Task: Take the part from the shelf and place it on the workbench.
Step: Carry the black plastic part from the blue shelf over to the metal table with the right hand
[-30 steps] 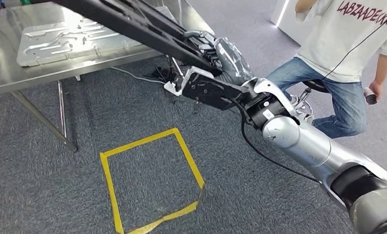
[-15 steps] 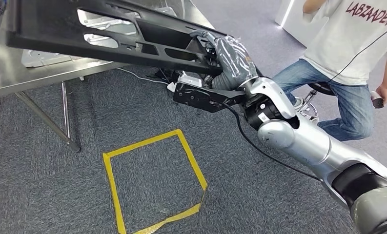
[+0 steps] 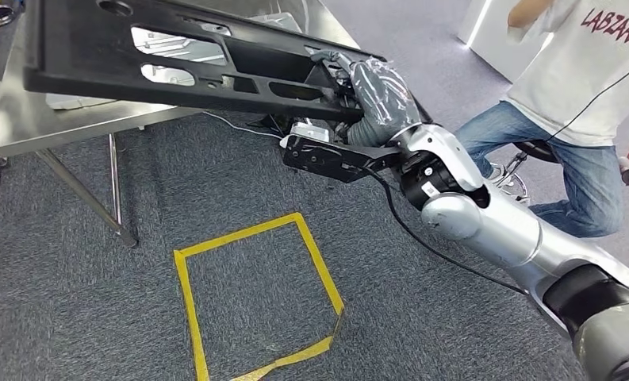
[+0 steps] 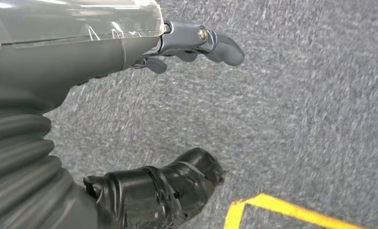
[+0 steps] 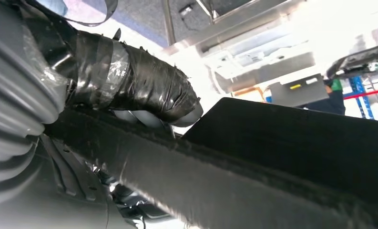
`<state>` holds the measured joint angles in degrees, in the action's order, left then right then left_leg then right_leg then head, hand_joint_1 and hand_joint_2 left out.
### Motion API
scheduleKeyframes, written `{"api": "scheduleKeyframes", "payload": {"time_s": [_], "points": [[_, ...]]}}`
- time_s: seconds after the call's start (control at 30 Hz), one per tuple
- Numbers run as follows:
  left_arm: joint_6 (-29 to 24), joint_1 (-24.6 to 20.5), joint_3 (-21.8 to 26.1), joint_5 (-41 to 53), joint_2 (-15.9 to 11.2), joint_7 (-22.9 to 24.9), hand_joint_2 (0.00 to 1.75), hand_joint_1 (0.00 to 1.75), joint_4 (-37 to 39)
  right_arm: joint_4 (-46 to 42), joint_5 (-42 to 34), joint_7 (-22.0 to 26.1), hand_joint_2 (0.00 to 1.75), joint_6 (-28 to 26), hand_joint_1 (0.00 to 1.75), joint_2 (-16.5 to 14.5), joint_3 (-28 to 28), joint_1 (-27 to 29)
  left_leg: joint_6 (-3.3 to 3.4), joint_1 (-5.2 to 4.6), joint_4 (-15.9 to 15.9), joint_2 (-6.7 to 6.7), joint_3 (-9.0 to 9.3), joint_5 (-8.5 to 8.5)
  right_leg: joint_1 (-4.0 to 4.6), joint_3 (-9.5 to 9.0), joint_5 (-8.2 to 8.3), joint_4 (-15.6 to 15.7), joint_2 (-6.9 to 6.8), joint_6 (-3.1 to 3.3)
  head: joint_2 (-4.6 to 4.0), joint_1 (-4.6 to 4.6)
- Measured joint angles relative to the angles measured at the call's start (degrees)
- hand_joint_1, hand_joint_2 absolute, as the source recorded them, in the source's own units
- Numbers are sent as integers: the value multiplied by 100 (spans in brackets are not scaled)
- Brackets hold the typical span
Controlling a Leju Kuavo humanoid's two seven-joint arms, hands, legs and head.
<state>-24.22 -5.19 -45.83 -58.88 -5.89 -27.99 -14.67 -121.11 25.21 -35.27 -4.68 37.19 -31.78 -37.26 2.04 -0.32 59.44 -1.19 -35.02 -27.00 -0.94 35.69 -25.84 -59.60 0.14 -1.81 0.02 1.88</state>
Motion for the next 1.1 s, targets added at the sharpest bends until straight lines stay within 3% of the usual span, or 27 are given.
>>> {"api": "scheduleKeyframes", "payload": {"time_s": [0.1,0.17,0.23,0.27,0.3,0.37,0.43,0.5,0.6,0.67,0.73,0.77,0.8,0.87,0.93,0.97,1.1], "points": [[0,4,0,1,7,-7,175,0,0,3,2,-1,175,0,175,1,0,1,-84,3,136,21,-51,-104,-45,-45,-7,24,-8,92,0,-3],[0,-1,0,1,7,-14,175,0,0,2,2,-1,175,0,175,1,-1,-3,-149,25,687,51,-310,-360,-57,-100,-33,37,-26,151,-1,-4],[0,4,0,0,8,-16,175,0,0,2,2,-1,175,1,175,1,-2,-3,-189,45,1405,71,-720,-595,-53,-126,-63,34,-35,182,-1,-5],[0,9,0,0,11,-16,175,0,0,2,2,-1,175,2,175,1,-4,-1,-197,51,1574,77,-847,-588,-52,-139,-77,33,-34,187,-1,-5],[0,14,0,0,14,-16,175,0,0,2,2,-1,175,2,175,1,-5,0,-195,53,1527,81,-868,-472,-51,-158,-94,32,-31,185,0,-6],[0,15,0,0,16,-16,175,0,0,2,2,-1,175,2,175,1,-7,0,-160,53,848,83,-594,-30,-51,-221,-138,32,-26,166,-1,-5],[0,8,0,1,14,-16,175,0,0,2,2,-1,175,3,175,1,-7,-7,-108,23,196,83,-271,194,-36,-264,-183,37,-23,122,-1,-4],[0,3,0,2,14,-18,175,0,0,3,1,-2,175,21,175,1,-8,-13,-63,-13,14,78,-167,153,-24,-277,-204,60,-22,61,-1,-4],[2,9,0,2,15,-23,175,0,0,4,-19,-7,175,98,175,4,-10,-18,24,13,-86,72,-82,147,-27,-286,-278,17,-25,-28,-1,-1],[8,9,0,6,16,-25,175,0,0,5,-26,-17,175,169,175,13,-14,-23,88,34,-150,72,0,138,-28,-57,-497,-452,-18,-53,-1,4],[12,2,0,12,16,-25,175,0,0,12,-1,-60,175,261,175,19,-35,-16,130,29,-151,71,42,96,-20,382,-736,-1195,-12,-64,-1,6],[13,3,0,14,16,-25,175,0,0,20,36,-92,175,312,175,23,-55,-3,136,26,-144,68,64,69,-20,557,-745,-1430,-12,-73,-1,6],[13,4,0,15,16,-25,175,0,0,30,87,-131,175,363,175,29,-73,11,135,25,-131,65,91,35,-25,637,-638,-1456,-14,-80,-1,7],[13,6,0,17,17,-20,175,0,0,51,202,-211,175,516,175,45,-93,27,114,30,-85,50,159,-55,-42,484,-172,-889,-18,-88,-1,8],[15,0,0,22,18,5,175,0,0,91,276,-311,175,829,175,59,-107,19,65,17,-29,36,195,-150,-39,219,96,-254,-12,-71,-1,7],[18,-6,0,26,18,21,175,0,0,125,295,-357,175,1009,175,67,-124,21,34,9,-15,30,196,-179,-30,146,107,-95,-8,-49,-1,8],[38,-16,-2,35,22,63,175,0,0,290,316,-410,175,1270,175,97,-218,57,-83,2,19,36,199,-266,-39,49,16,-15,1,82,0,10]]}}
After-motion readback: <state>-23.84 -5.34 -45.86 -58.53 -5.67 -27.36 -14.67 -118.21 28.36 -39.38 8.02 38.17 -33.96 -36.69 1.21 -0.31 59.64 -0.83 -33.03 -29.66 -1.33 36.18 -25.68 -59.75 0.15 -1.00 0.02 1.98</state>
